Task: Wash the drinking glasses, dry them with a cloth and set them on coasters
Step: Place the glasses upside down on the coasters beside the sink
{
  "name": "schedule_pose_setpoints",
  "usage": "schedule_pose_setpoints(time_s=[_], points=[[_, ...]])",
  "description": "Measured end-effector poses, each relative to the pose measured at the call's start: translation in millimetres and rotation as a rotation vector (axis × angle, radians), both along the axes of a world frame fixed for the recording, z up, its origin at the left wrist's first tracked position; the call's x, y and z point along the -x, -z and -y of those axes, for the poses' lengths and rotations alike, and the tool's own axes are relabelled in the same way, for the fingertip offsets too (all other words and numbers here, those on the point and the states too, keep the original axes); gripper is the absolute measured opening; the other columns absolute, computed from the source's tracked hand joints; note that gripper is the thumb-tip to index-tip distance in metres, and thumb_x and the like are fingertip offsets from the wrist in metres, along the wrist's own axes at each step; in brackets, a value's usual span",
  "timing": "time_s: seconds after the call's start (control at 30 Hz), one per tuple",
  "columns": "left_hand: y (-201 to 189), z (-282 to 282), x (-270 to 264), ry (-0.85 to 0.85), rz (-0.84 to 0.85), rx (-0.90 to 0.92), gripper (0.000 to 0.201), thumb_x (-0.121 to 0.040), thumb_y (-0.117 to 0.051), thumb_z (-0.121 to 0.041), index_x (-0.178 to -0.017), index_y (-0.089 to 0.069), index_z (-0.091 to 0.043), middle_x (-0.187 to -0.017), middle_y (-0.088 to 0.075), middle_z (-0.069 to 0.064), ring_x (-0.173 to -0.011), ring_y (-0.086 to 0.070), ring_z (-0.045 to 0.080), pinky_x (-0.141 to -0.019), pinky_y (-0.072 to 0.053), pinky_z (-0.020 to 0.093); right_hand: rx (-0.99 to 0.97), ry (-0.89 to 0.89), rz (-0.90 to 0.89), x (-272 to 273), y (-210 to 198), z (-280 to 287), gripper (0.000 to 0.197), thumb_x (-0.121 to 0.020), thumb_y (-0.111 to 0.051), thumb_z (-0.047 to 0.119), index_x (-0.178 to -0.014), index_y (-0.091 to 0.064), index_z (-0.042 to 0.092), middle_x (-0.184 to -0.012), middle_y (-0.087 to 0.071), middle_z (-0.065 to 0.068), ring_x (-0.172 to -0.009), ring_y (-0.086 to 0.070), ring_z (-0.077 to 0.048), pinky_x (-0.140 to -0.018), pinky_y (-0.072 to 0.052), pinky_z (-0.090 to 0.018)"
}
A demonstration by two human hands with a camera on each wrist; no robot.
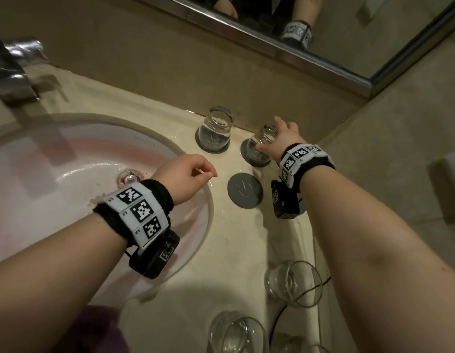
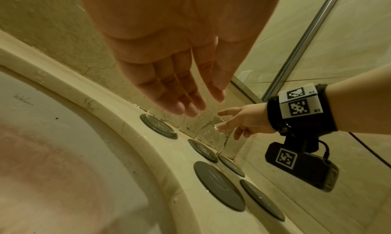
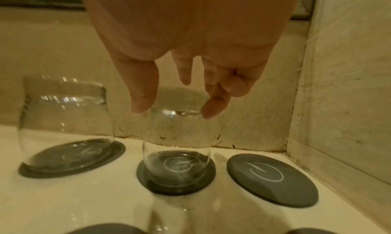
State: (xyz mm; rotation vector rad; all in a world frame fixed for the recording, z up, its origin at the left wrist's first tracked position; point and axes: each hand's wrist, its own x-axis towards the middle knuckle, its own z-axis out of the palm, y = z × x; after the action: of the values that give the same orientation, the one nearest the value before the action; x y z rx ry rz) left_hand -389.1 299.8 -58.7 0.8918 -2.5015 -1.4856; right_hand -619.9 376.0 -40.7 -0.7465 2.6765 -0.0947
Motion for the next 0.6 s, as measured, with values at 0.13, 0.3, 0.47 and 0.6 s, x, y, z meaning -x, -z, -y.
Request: schedule_pose_setpoints(time_s=[0.13,0.3,0.47,0.6], points=[[-11,-9,-2,0.057,-0.013,-0.007,0.011,-0.093,-0.053,-0.024,-0.092,-0.064,-0.024,-0.087,-0.058,-0.014,-0.088,-0.055,0.01,-0.075,-0.044,0.026,0.034,0.022,-0.001,-13,-13,-7,0.079,-0.086,-0.062,0.039,-0.149,-0.016,0.026,-0.155,-0.012,-0.009,-0.131,-0.039,-0.033,-0.104,-0.041,-0.043],[-20,-31,-8,0.221,-0.038,0.008,0.009,-0.091,-0.056,-0.023,-0.091,-0.065,-0.023,-0.084,-0.061,-0.012,-0.09,-0.06,0.014,-0.087,-0.047,0.029,0.046,0.015,-0.058,-38,-35,-21,0.067,-0.09,-0.057,0.035,-0.147,-0.024,0.021,-0.152,-0.02,-0.01,-0.128,-0.043,-0.033,-0.104,-0.04,-0.041],[-29,-56,-26,0.513,-0.052,0.124,0.012,-0.089,-0.06,-0.022,-0.088,-0.061,-0.033,-0.095,-0.062,-0.011,-0.091,-0.059,0.01,-0.086,-0.047,0.027,0.072,0.003,-0.1,-71,-60,-43,0.064,-0.091,-0.055,0.035,-0.146,-0.026,0.023,-0.154,-0.019,-0.009,-0.127,-0.045,-0.031,-0.102,-0.041,-0.038],[-31,-71,-42,0.86,-0.027,0.309,0.024,-0.087,-0.06,-0.015,-0.102,-0.068,-0.031,-0.118,-0.053,-0.007,-0.105,-0.052,0.009,-0.092,-0.042,0.025,0.113,0.007,-0.133,-96,-72,-63,0.058,-0.092,-0.052,0.032,-0.144,-0.03,0.023,-0.15,-0.026,-0.008,-0.125,-0.045,-0.026,-0.092,-0.039,-0.028]])
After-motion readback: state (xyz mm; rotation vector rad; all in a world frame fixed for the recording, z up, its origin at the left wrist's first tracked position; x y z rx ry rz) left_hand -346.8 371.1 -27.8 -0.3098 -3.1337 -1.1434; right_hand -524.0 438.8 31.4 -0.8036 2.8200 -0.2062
